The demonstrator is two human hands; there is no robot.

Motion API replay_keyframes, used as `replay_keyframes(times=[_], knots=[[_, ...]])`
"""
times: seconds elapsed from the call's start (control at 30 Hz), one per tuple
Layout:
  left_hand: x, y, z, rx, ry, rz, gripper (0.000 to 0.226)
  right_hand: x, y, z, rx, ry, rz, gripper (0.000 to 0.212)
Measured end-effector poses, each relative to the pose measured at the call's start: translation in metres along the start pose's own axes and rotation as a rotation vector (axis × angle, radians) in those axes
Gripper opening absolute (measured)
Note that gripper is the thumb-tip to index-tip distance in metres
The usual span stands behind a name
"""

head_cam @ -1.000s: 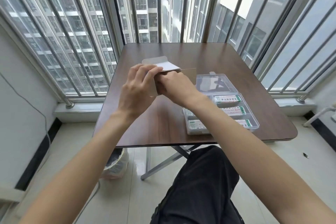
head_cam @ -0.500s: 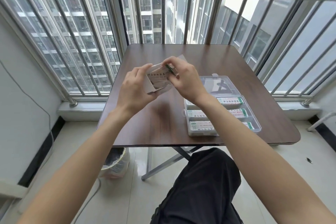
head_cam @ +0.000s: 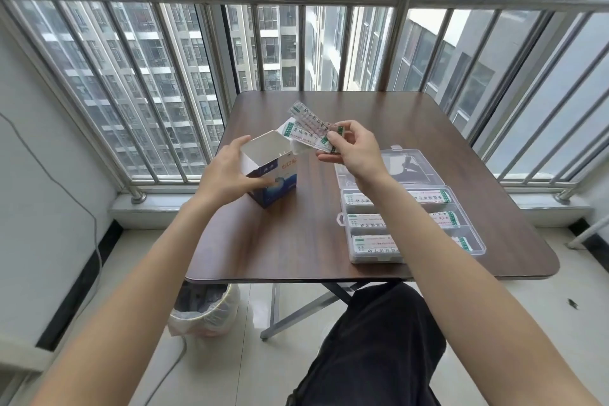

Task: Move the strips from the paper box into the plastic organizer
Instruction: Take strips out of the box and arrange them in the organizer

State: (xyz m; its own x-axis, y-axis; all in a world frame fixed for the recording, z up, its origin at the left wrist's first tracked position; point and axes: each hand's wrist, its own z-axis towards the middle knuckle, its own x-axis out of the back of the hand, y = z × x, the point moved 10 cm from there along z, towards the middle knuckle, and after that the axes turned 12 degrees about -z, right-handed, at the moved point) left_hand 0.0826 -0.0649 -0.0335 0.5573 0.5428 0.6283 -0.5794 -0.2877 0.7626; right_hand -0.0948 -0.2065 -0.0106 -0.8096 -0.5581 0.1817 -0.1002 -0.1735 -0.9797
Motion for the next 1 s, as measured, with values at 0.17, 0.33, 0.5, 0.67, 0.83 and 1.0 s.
replay_keyframes(times=[0.17,0.33,0.5,0.67,0.83,1.0], knots=[[0.017,0.015,-0.009,-0.092,0.097,0.079,0.097,0.007,0.009,-0.010,-0.062,-0.034,0.085,0.003],[0.017,0.093,-0.030,-0.425,0.154,-0.110,0.062,0.012,-0.002,-0.029,0.071,-0.117,-0.088,0.007],[-0.063,0.125,-0.028,-0.391,-0.303,-0.082,0.053,0.036,-0.004,-0.055,0.133,-0.125,-0.199,0.007],[-0.102,0.130,-0.030,-0.352,-0.328,-0.203,0.035,0.075,0.013,-0.067,0.087,-0.042,-0.155,0.011],[-0.117,0.120,-0.024,-0.227,-0.306,-0.371,0.022,0.092,0.031,-0.075,0.004,-0.066,-0.009,0.021],[-0.134,0.110,-0.024,-0.142,-0.364,-0.453,0.013,0.109,0.045,-0.079,-0.032,-0.026,-0.014,0.026]])
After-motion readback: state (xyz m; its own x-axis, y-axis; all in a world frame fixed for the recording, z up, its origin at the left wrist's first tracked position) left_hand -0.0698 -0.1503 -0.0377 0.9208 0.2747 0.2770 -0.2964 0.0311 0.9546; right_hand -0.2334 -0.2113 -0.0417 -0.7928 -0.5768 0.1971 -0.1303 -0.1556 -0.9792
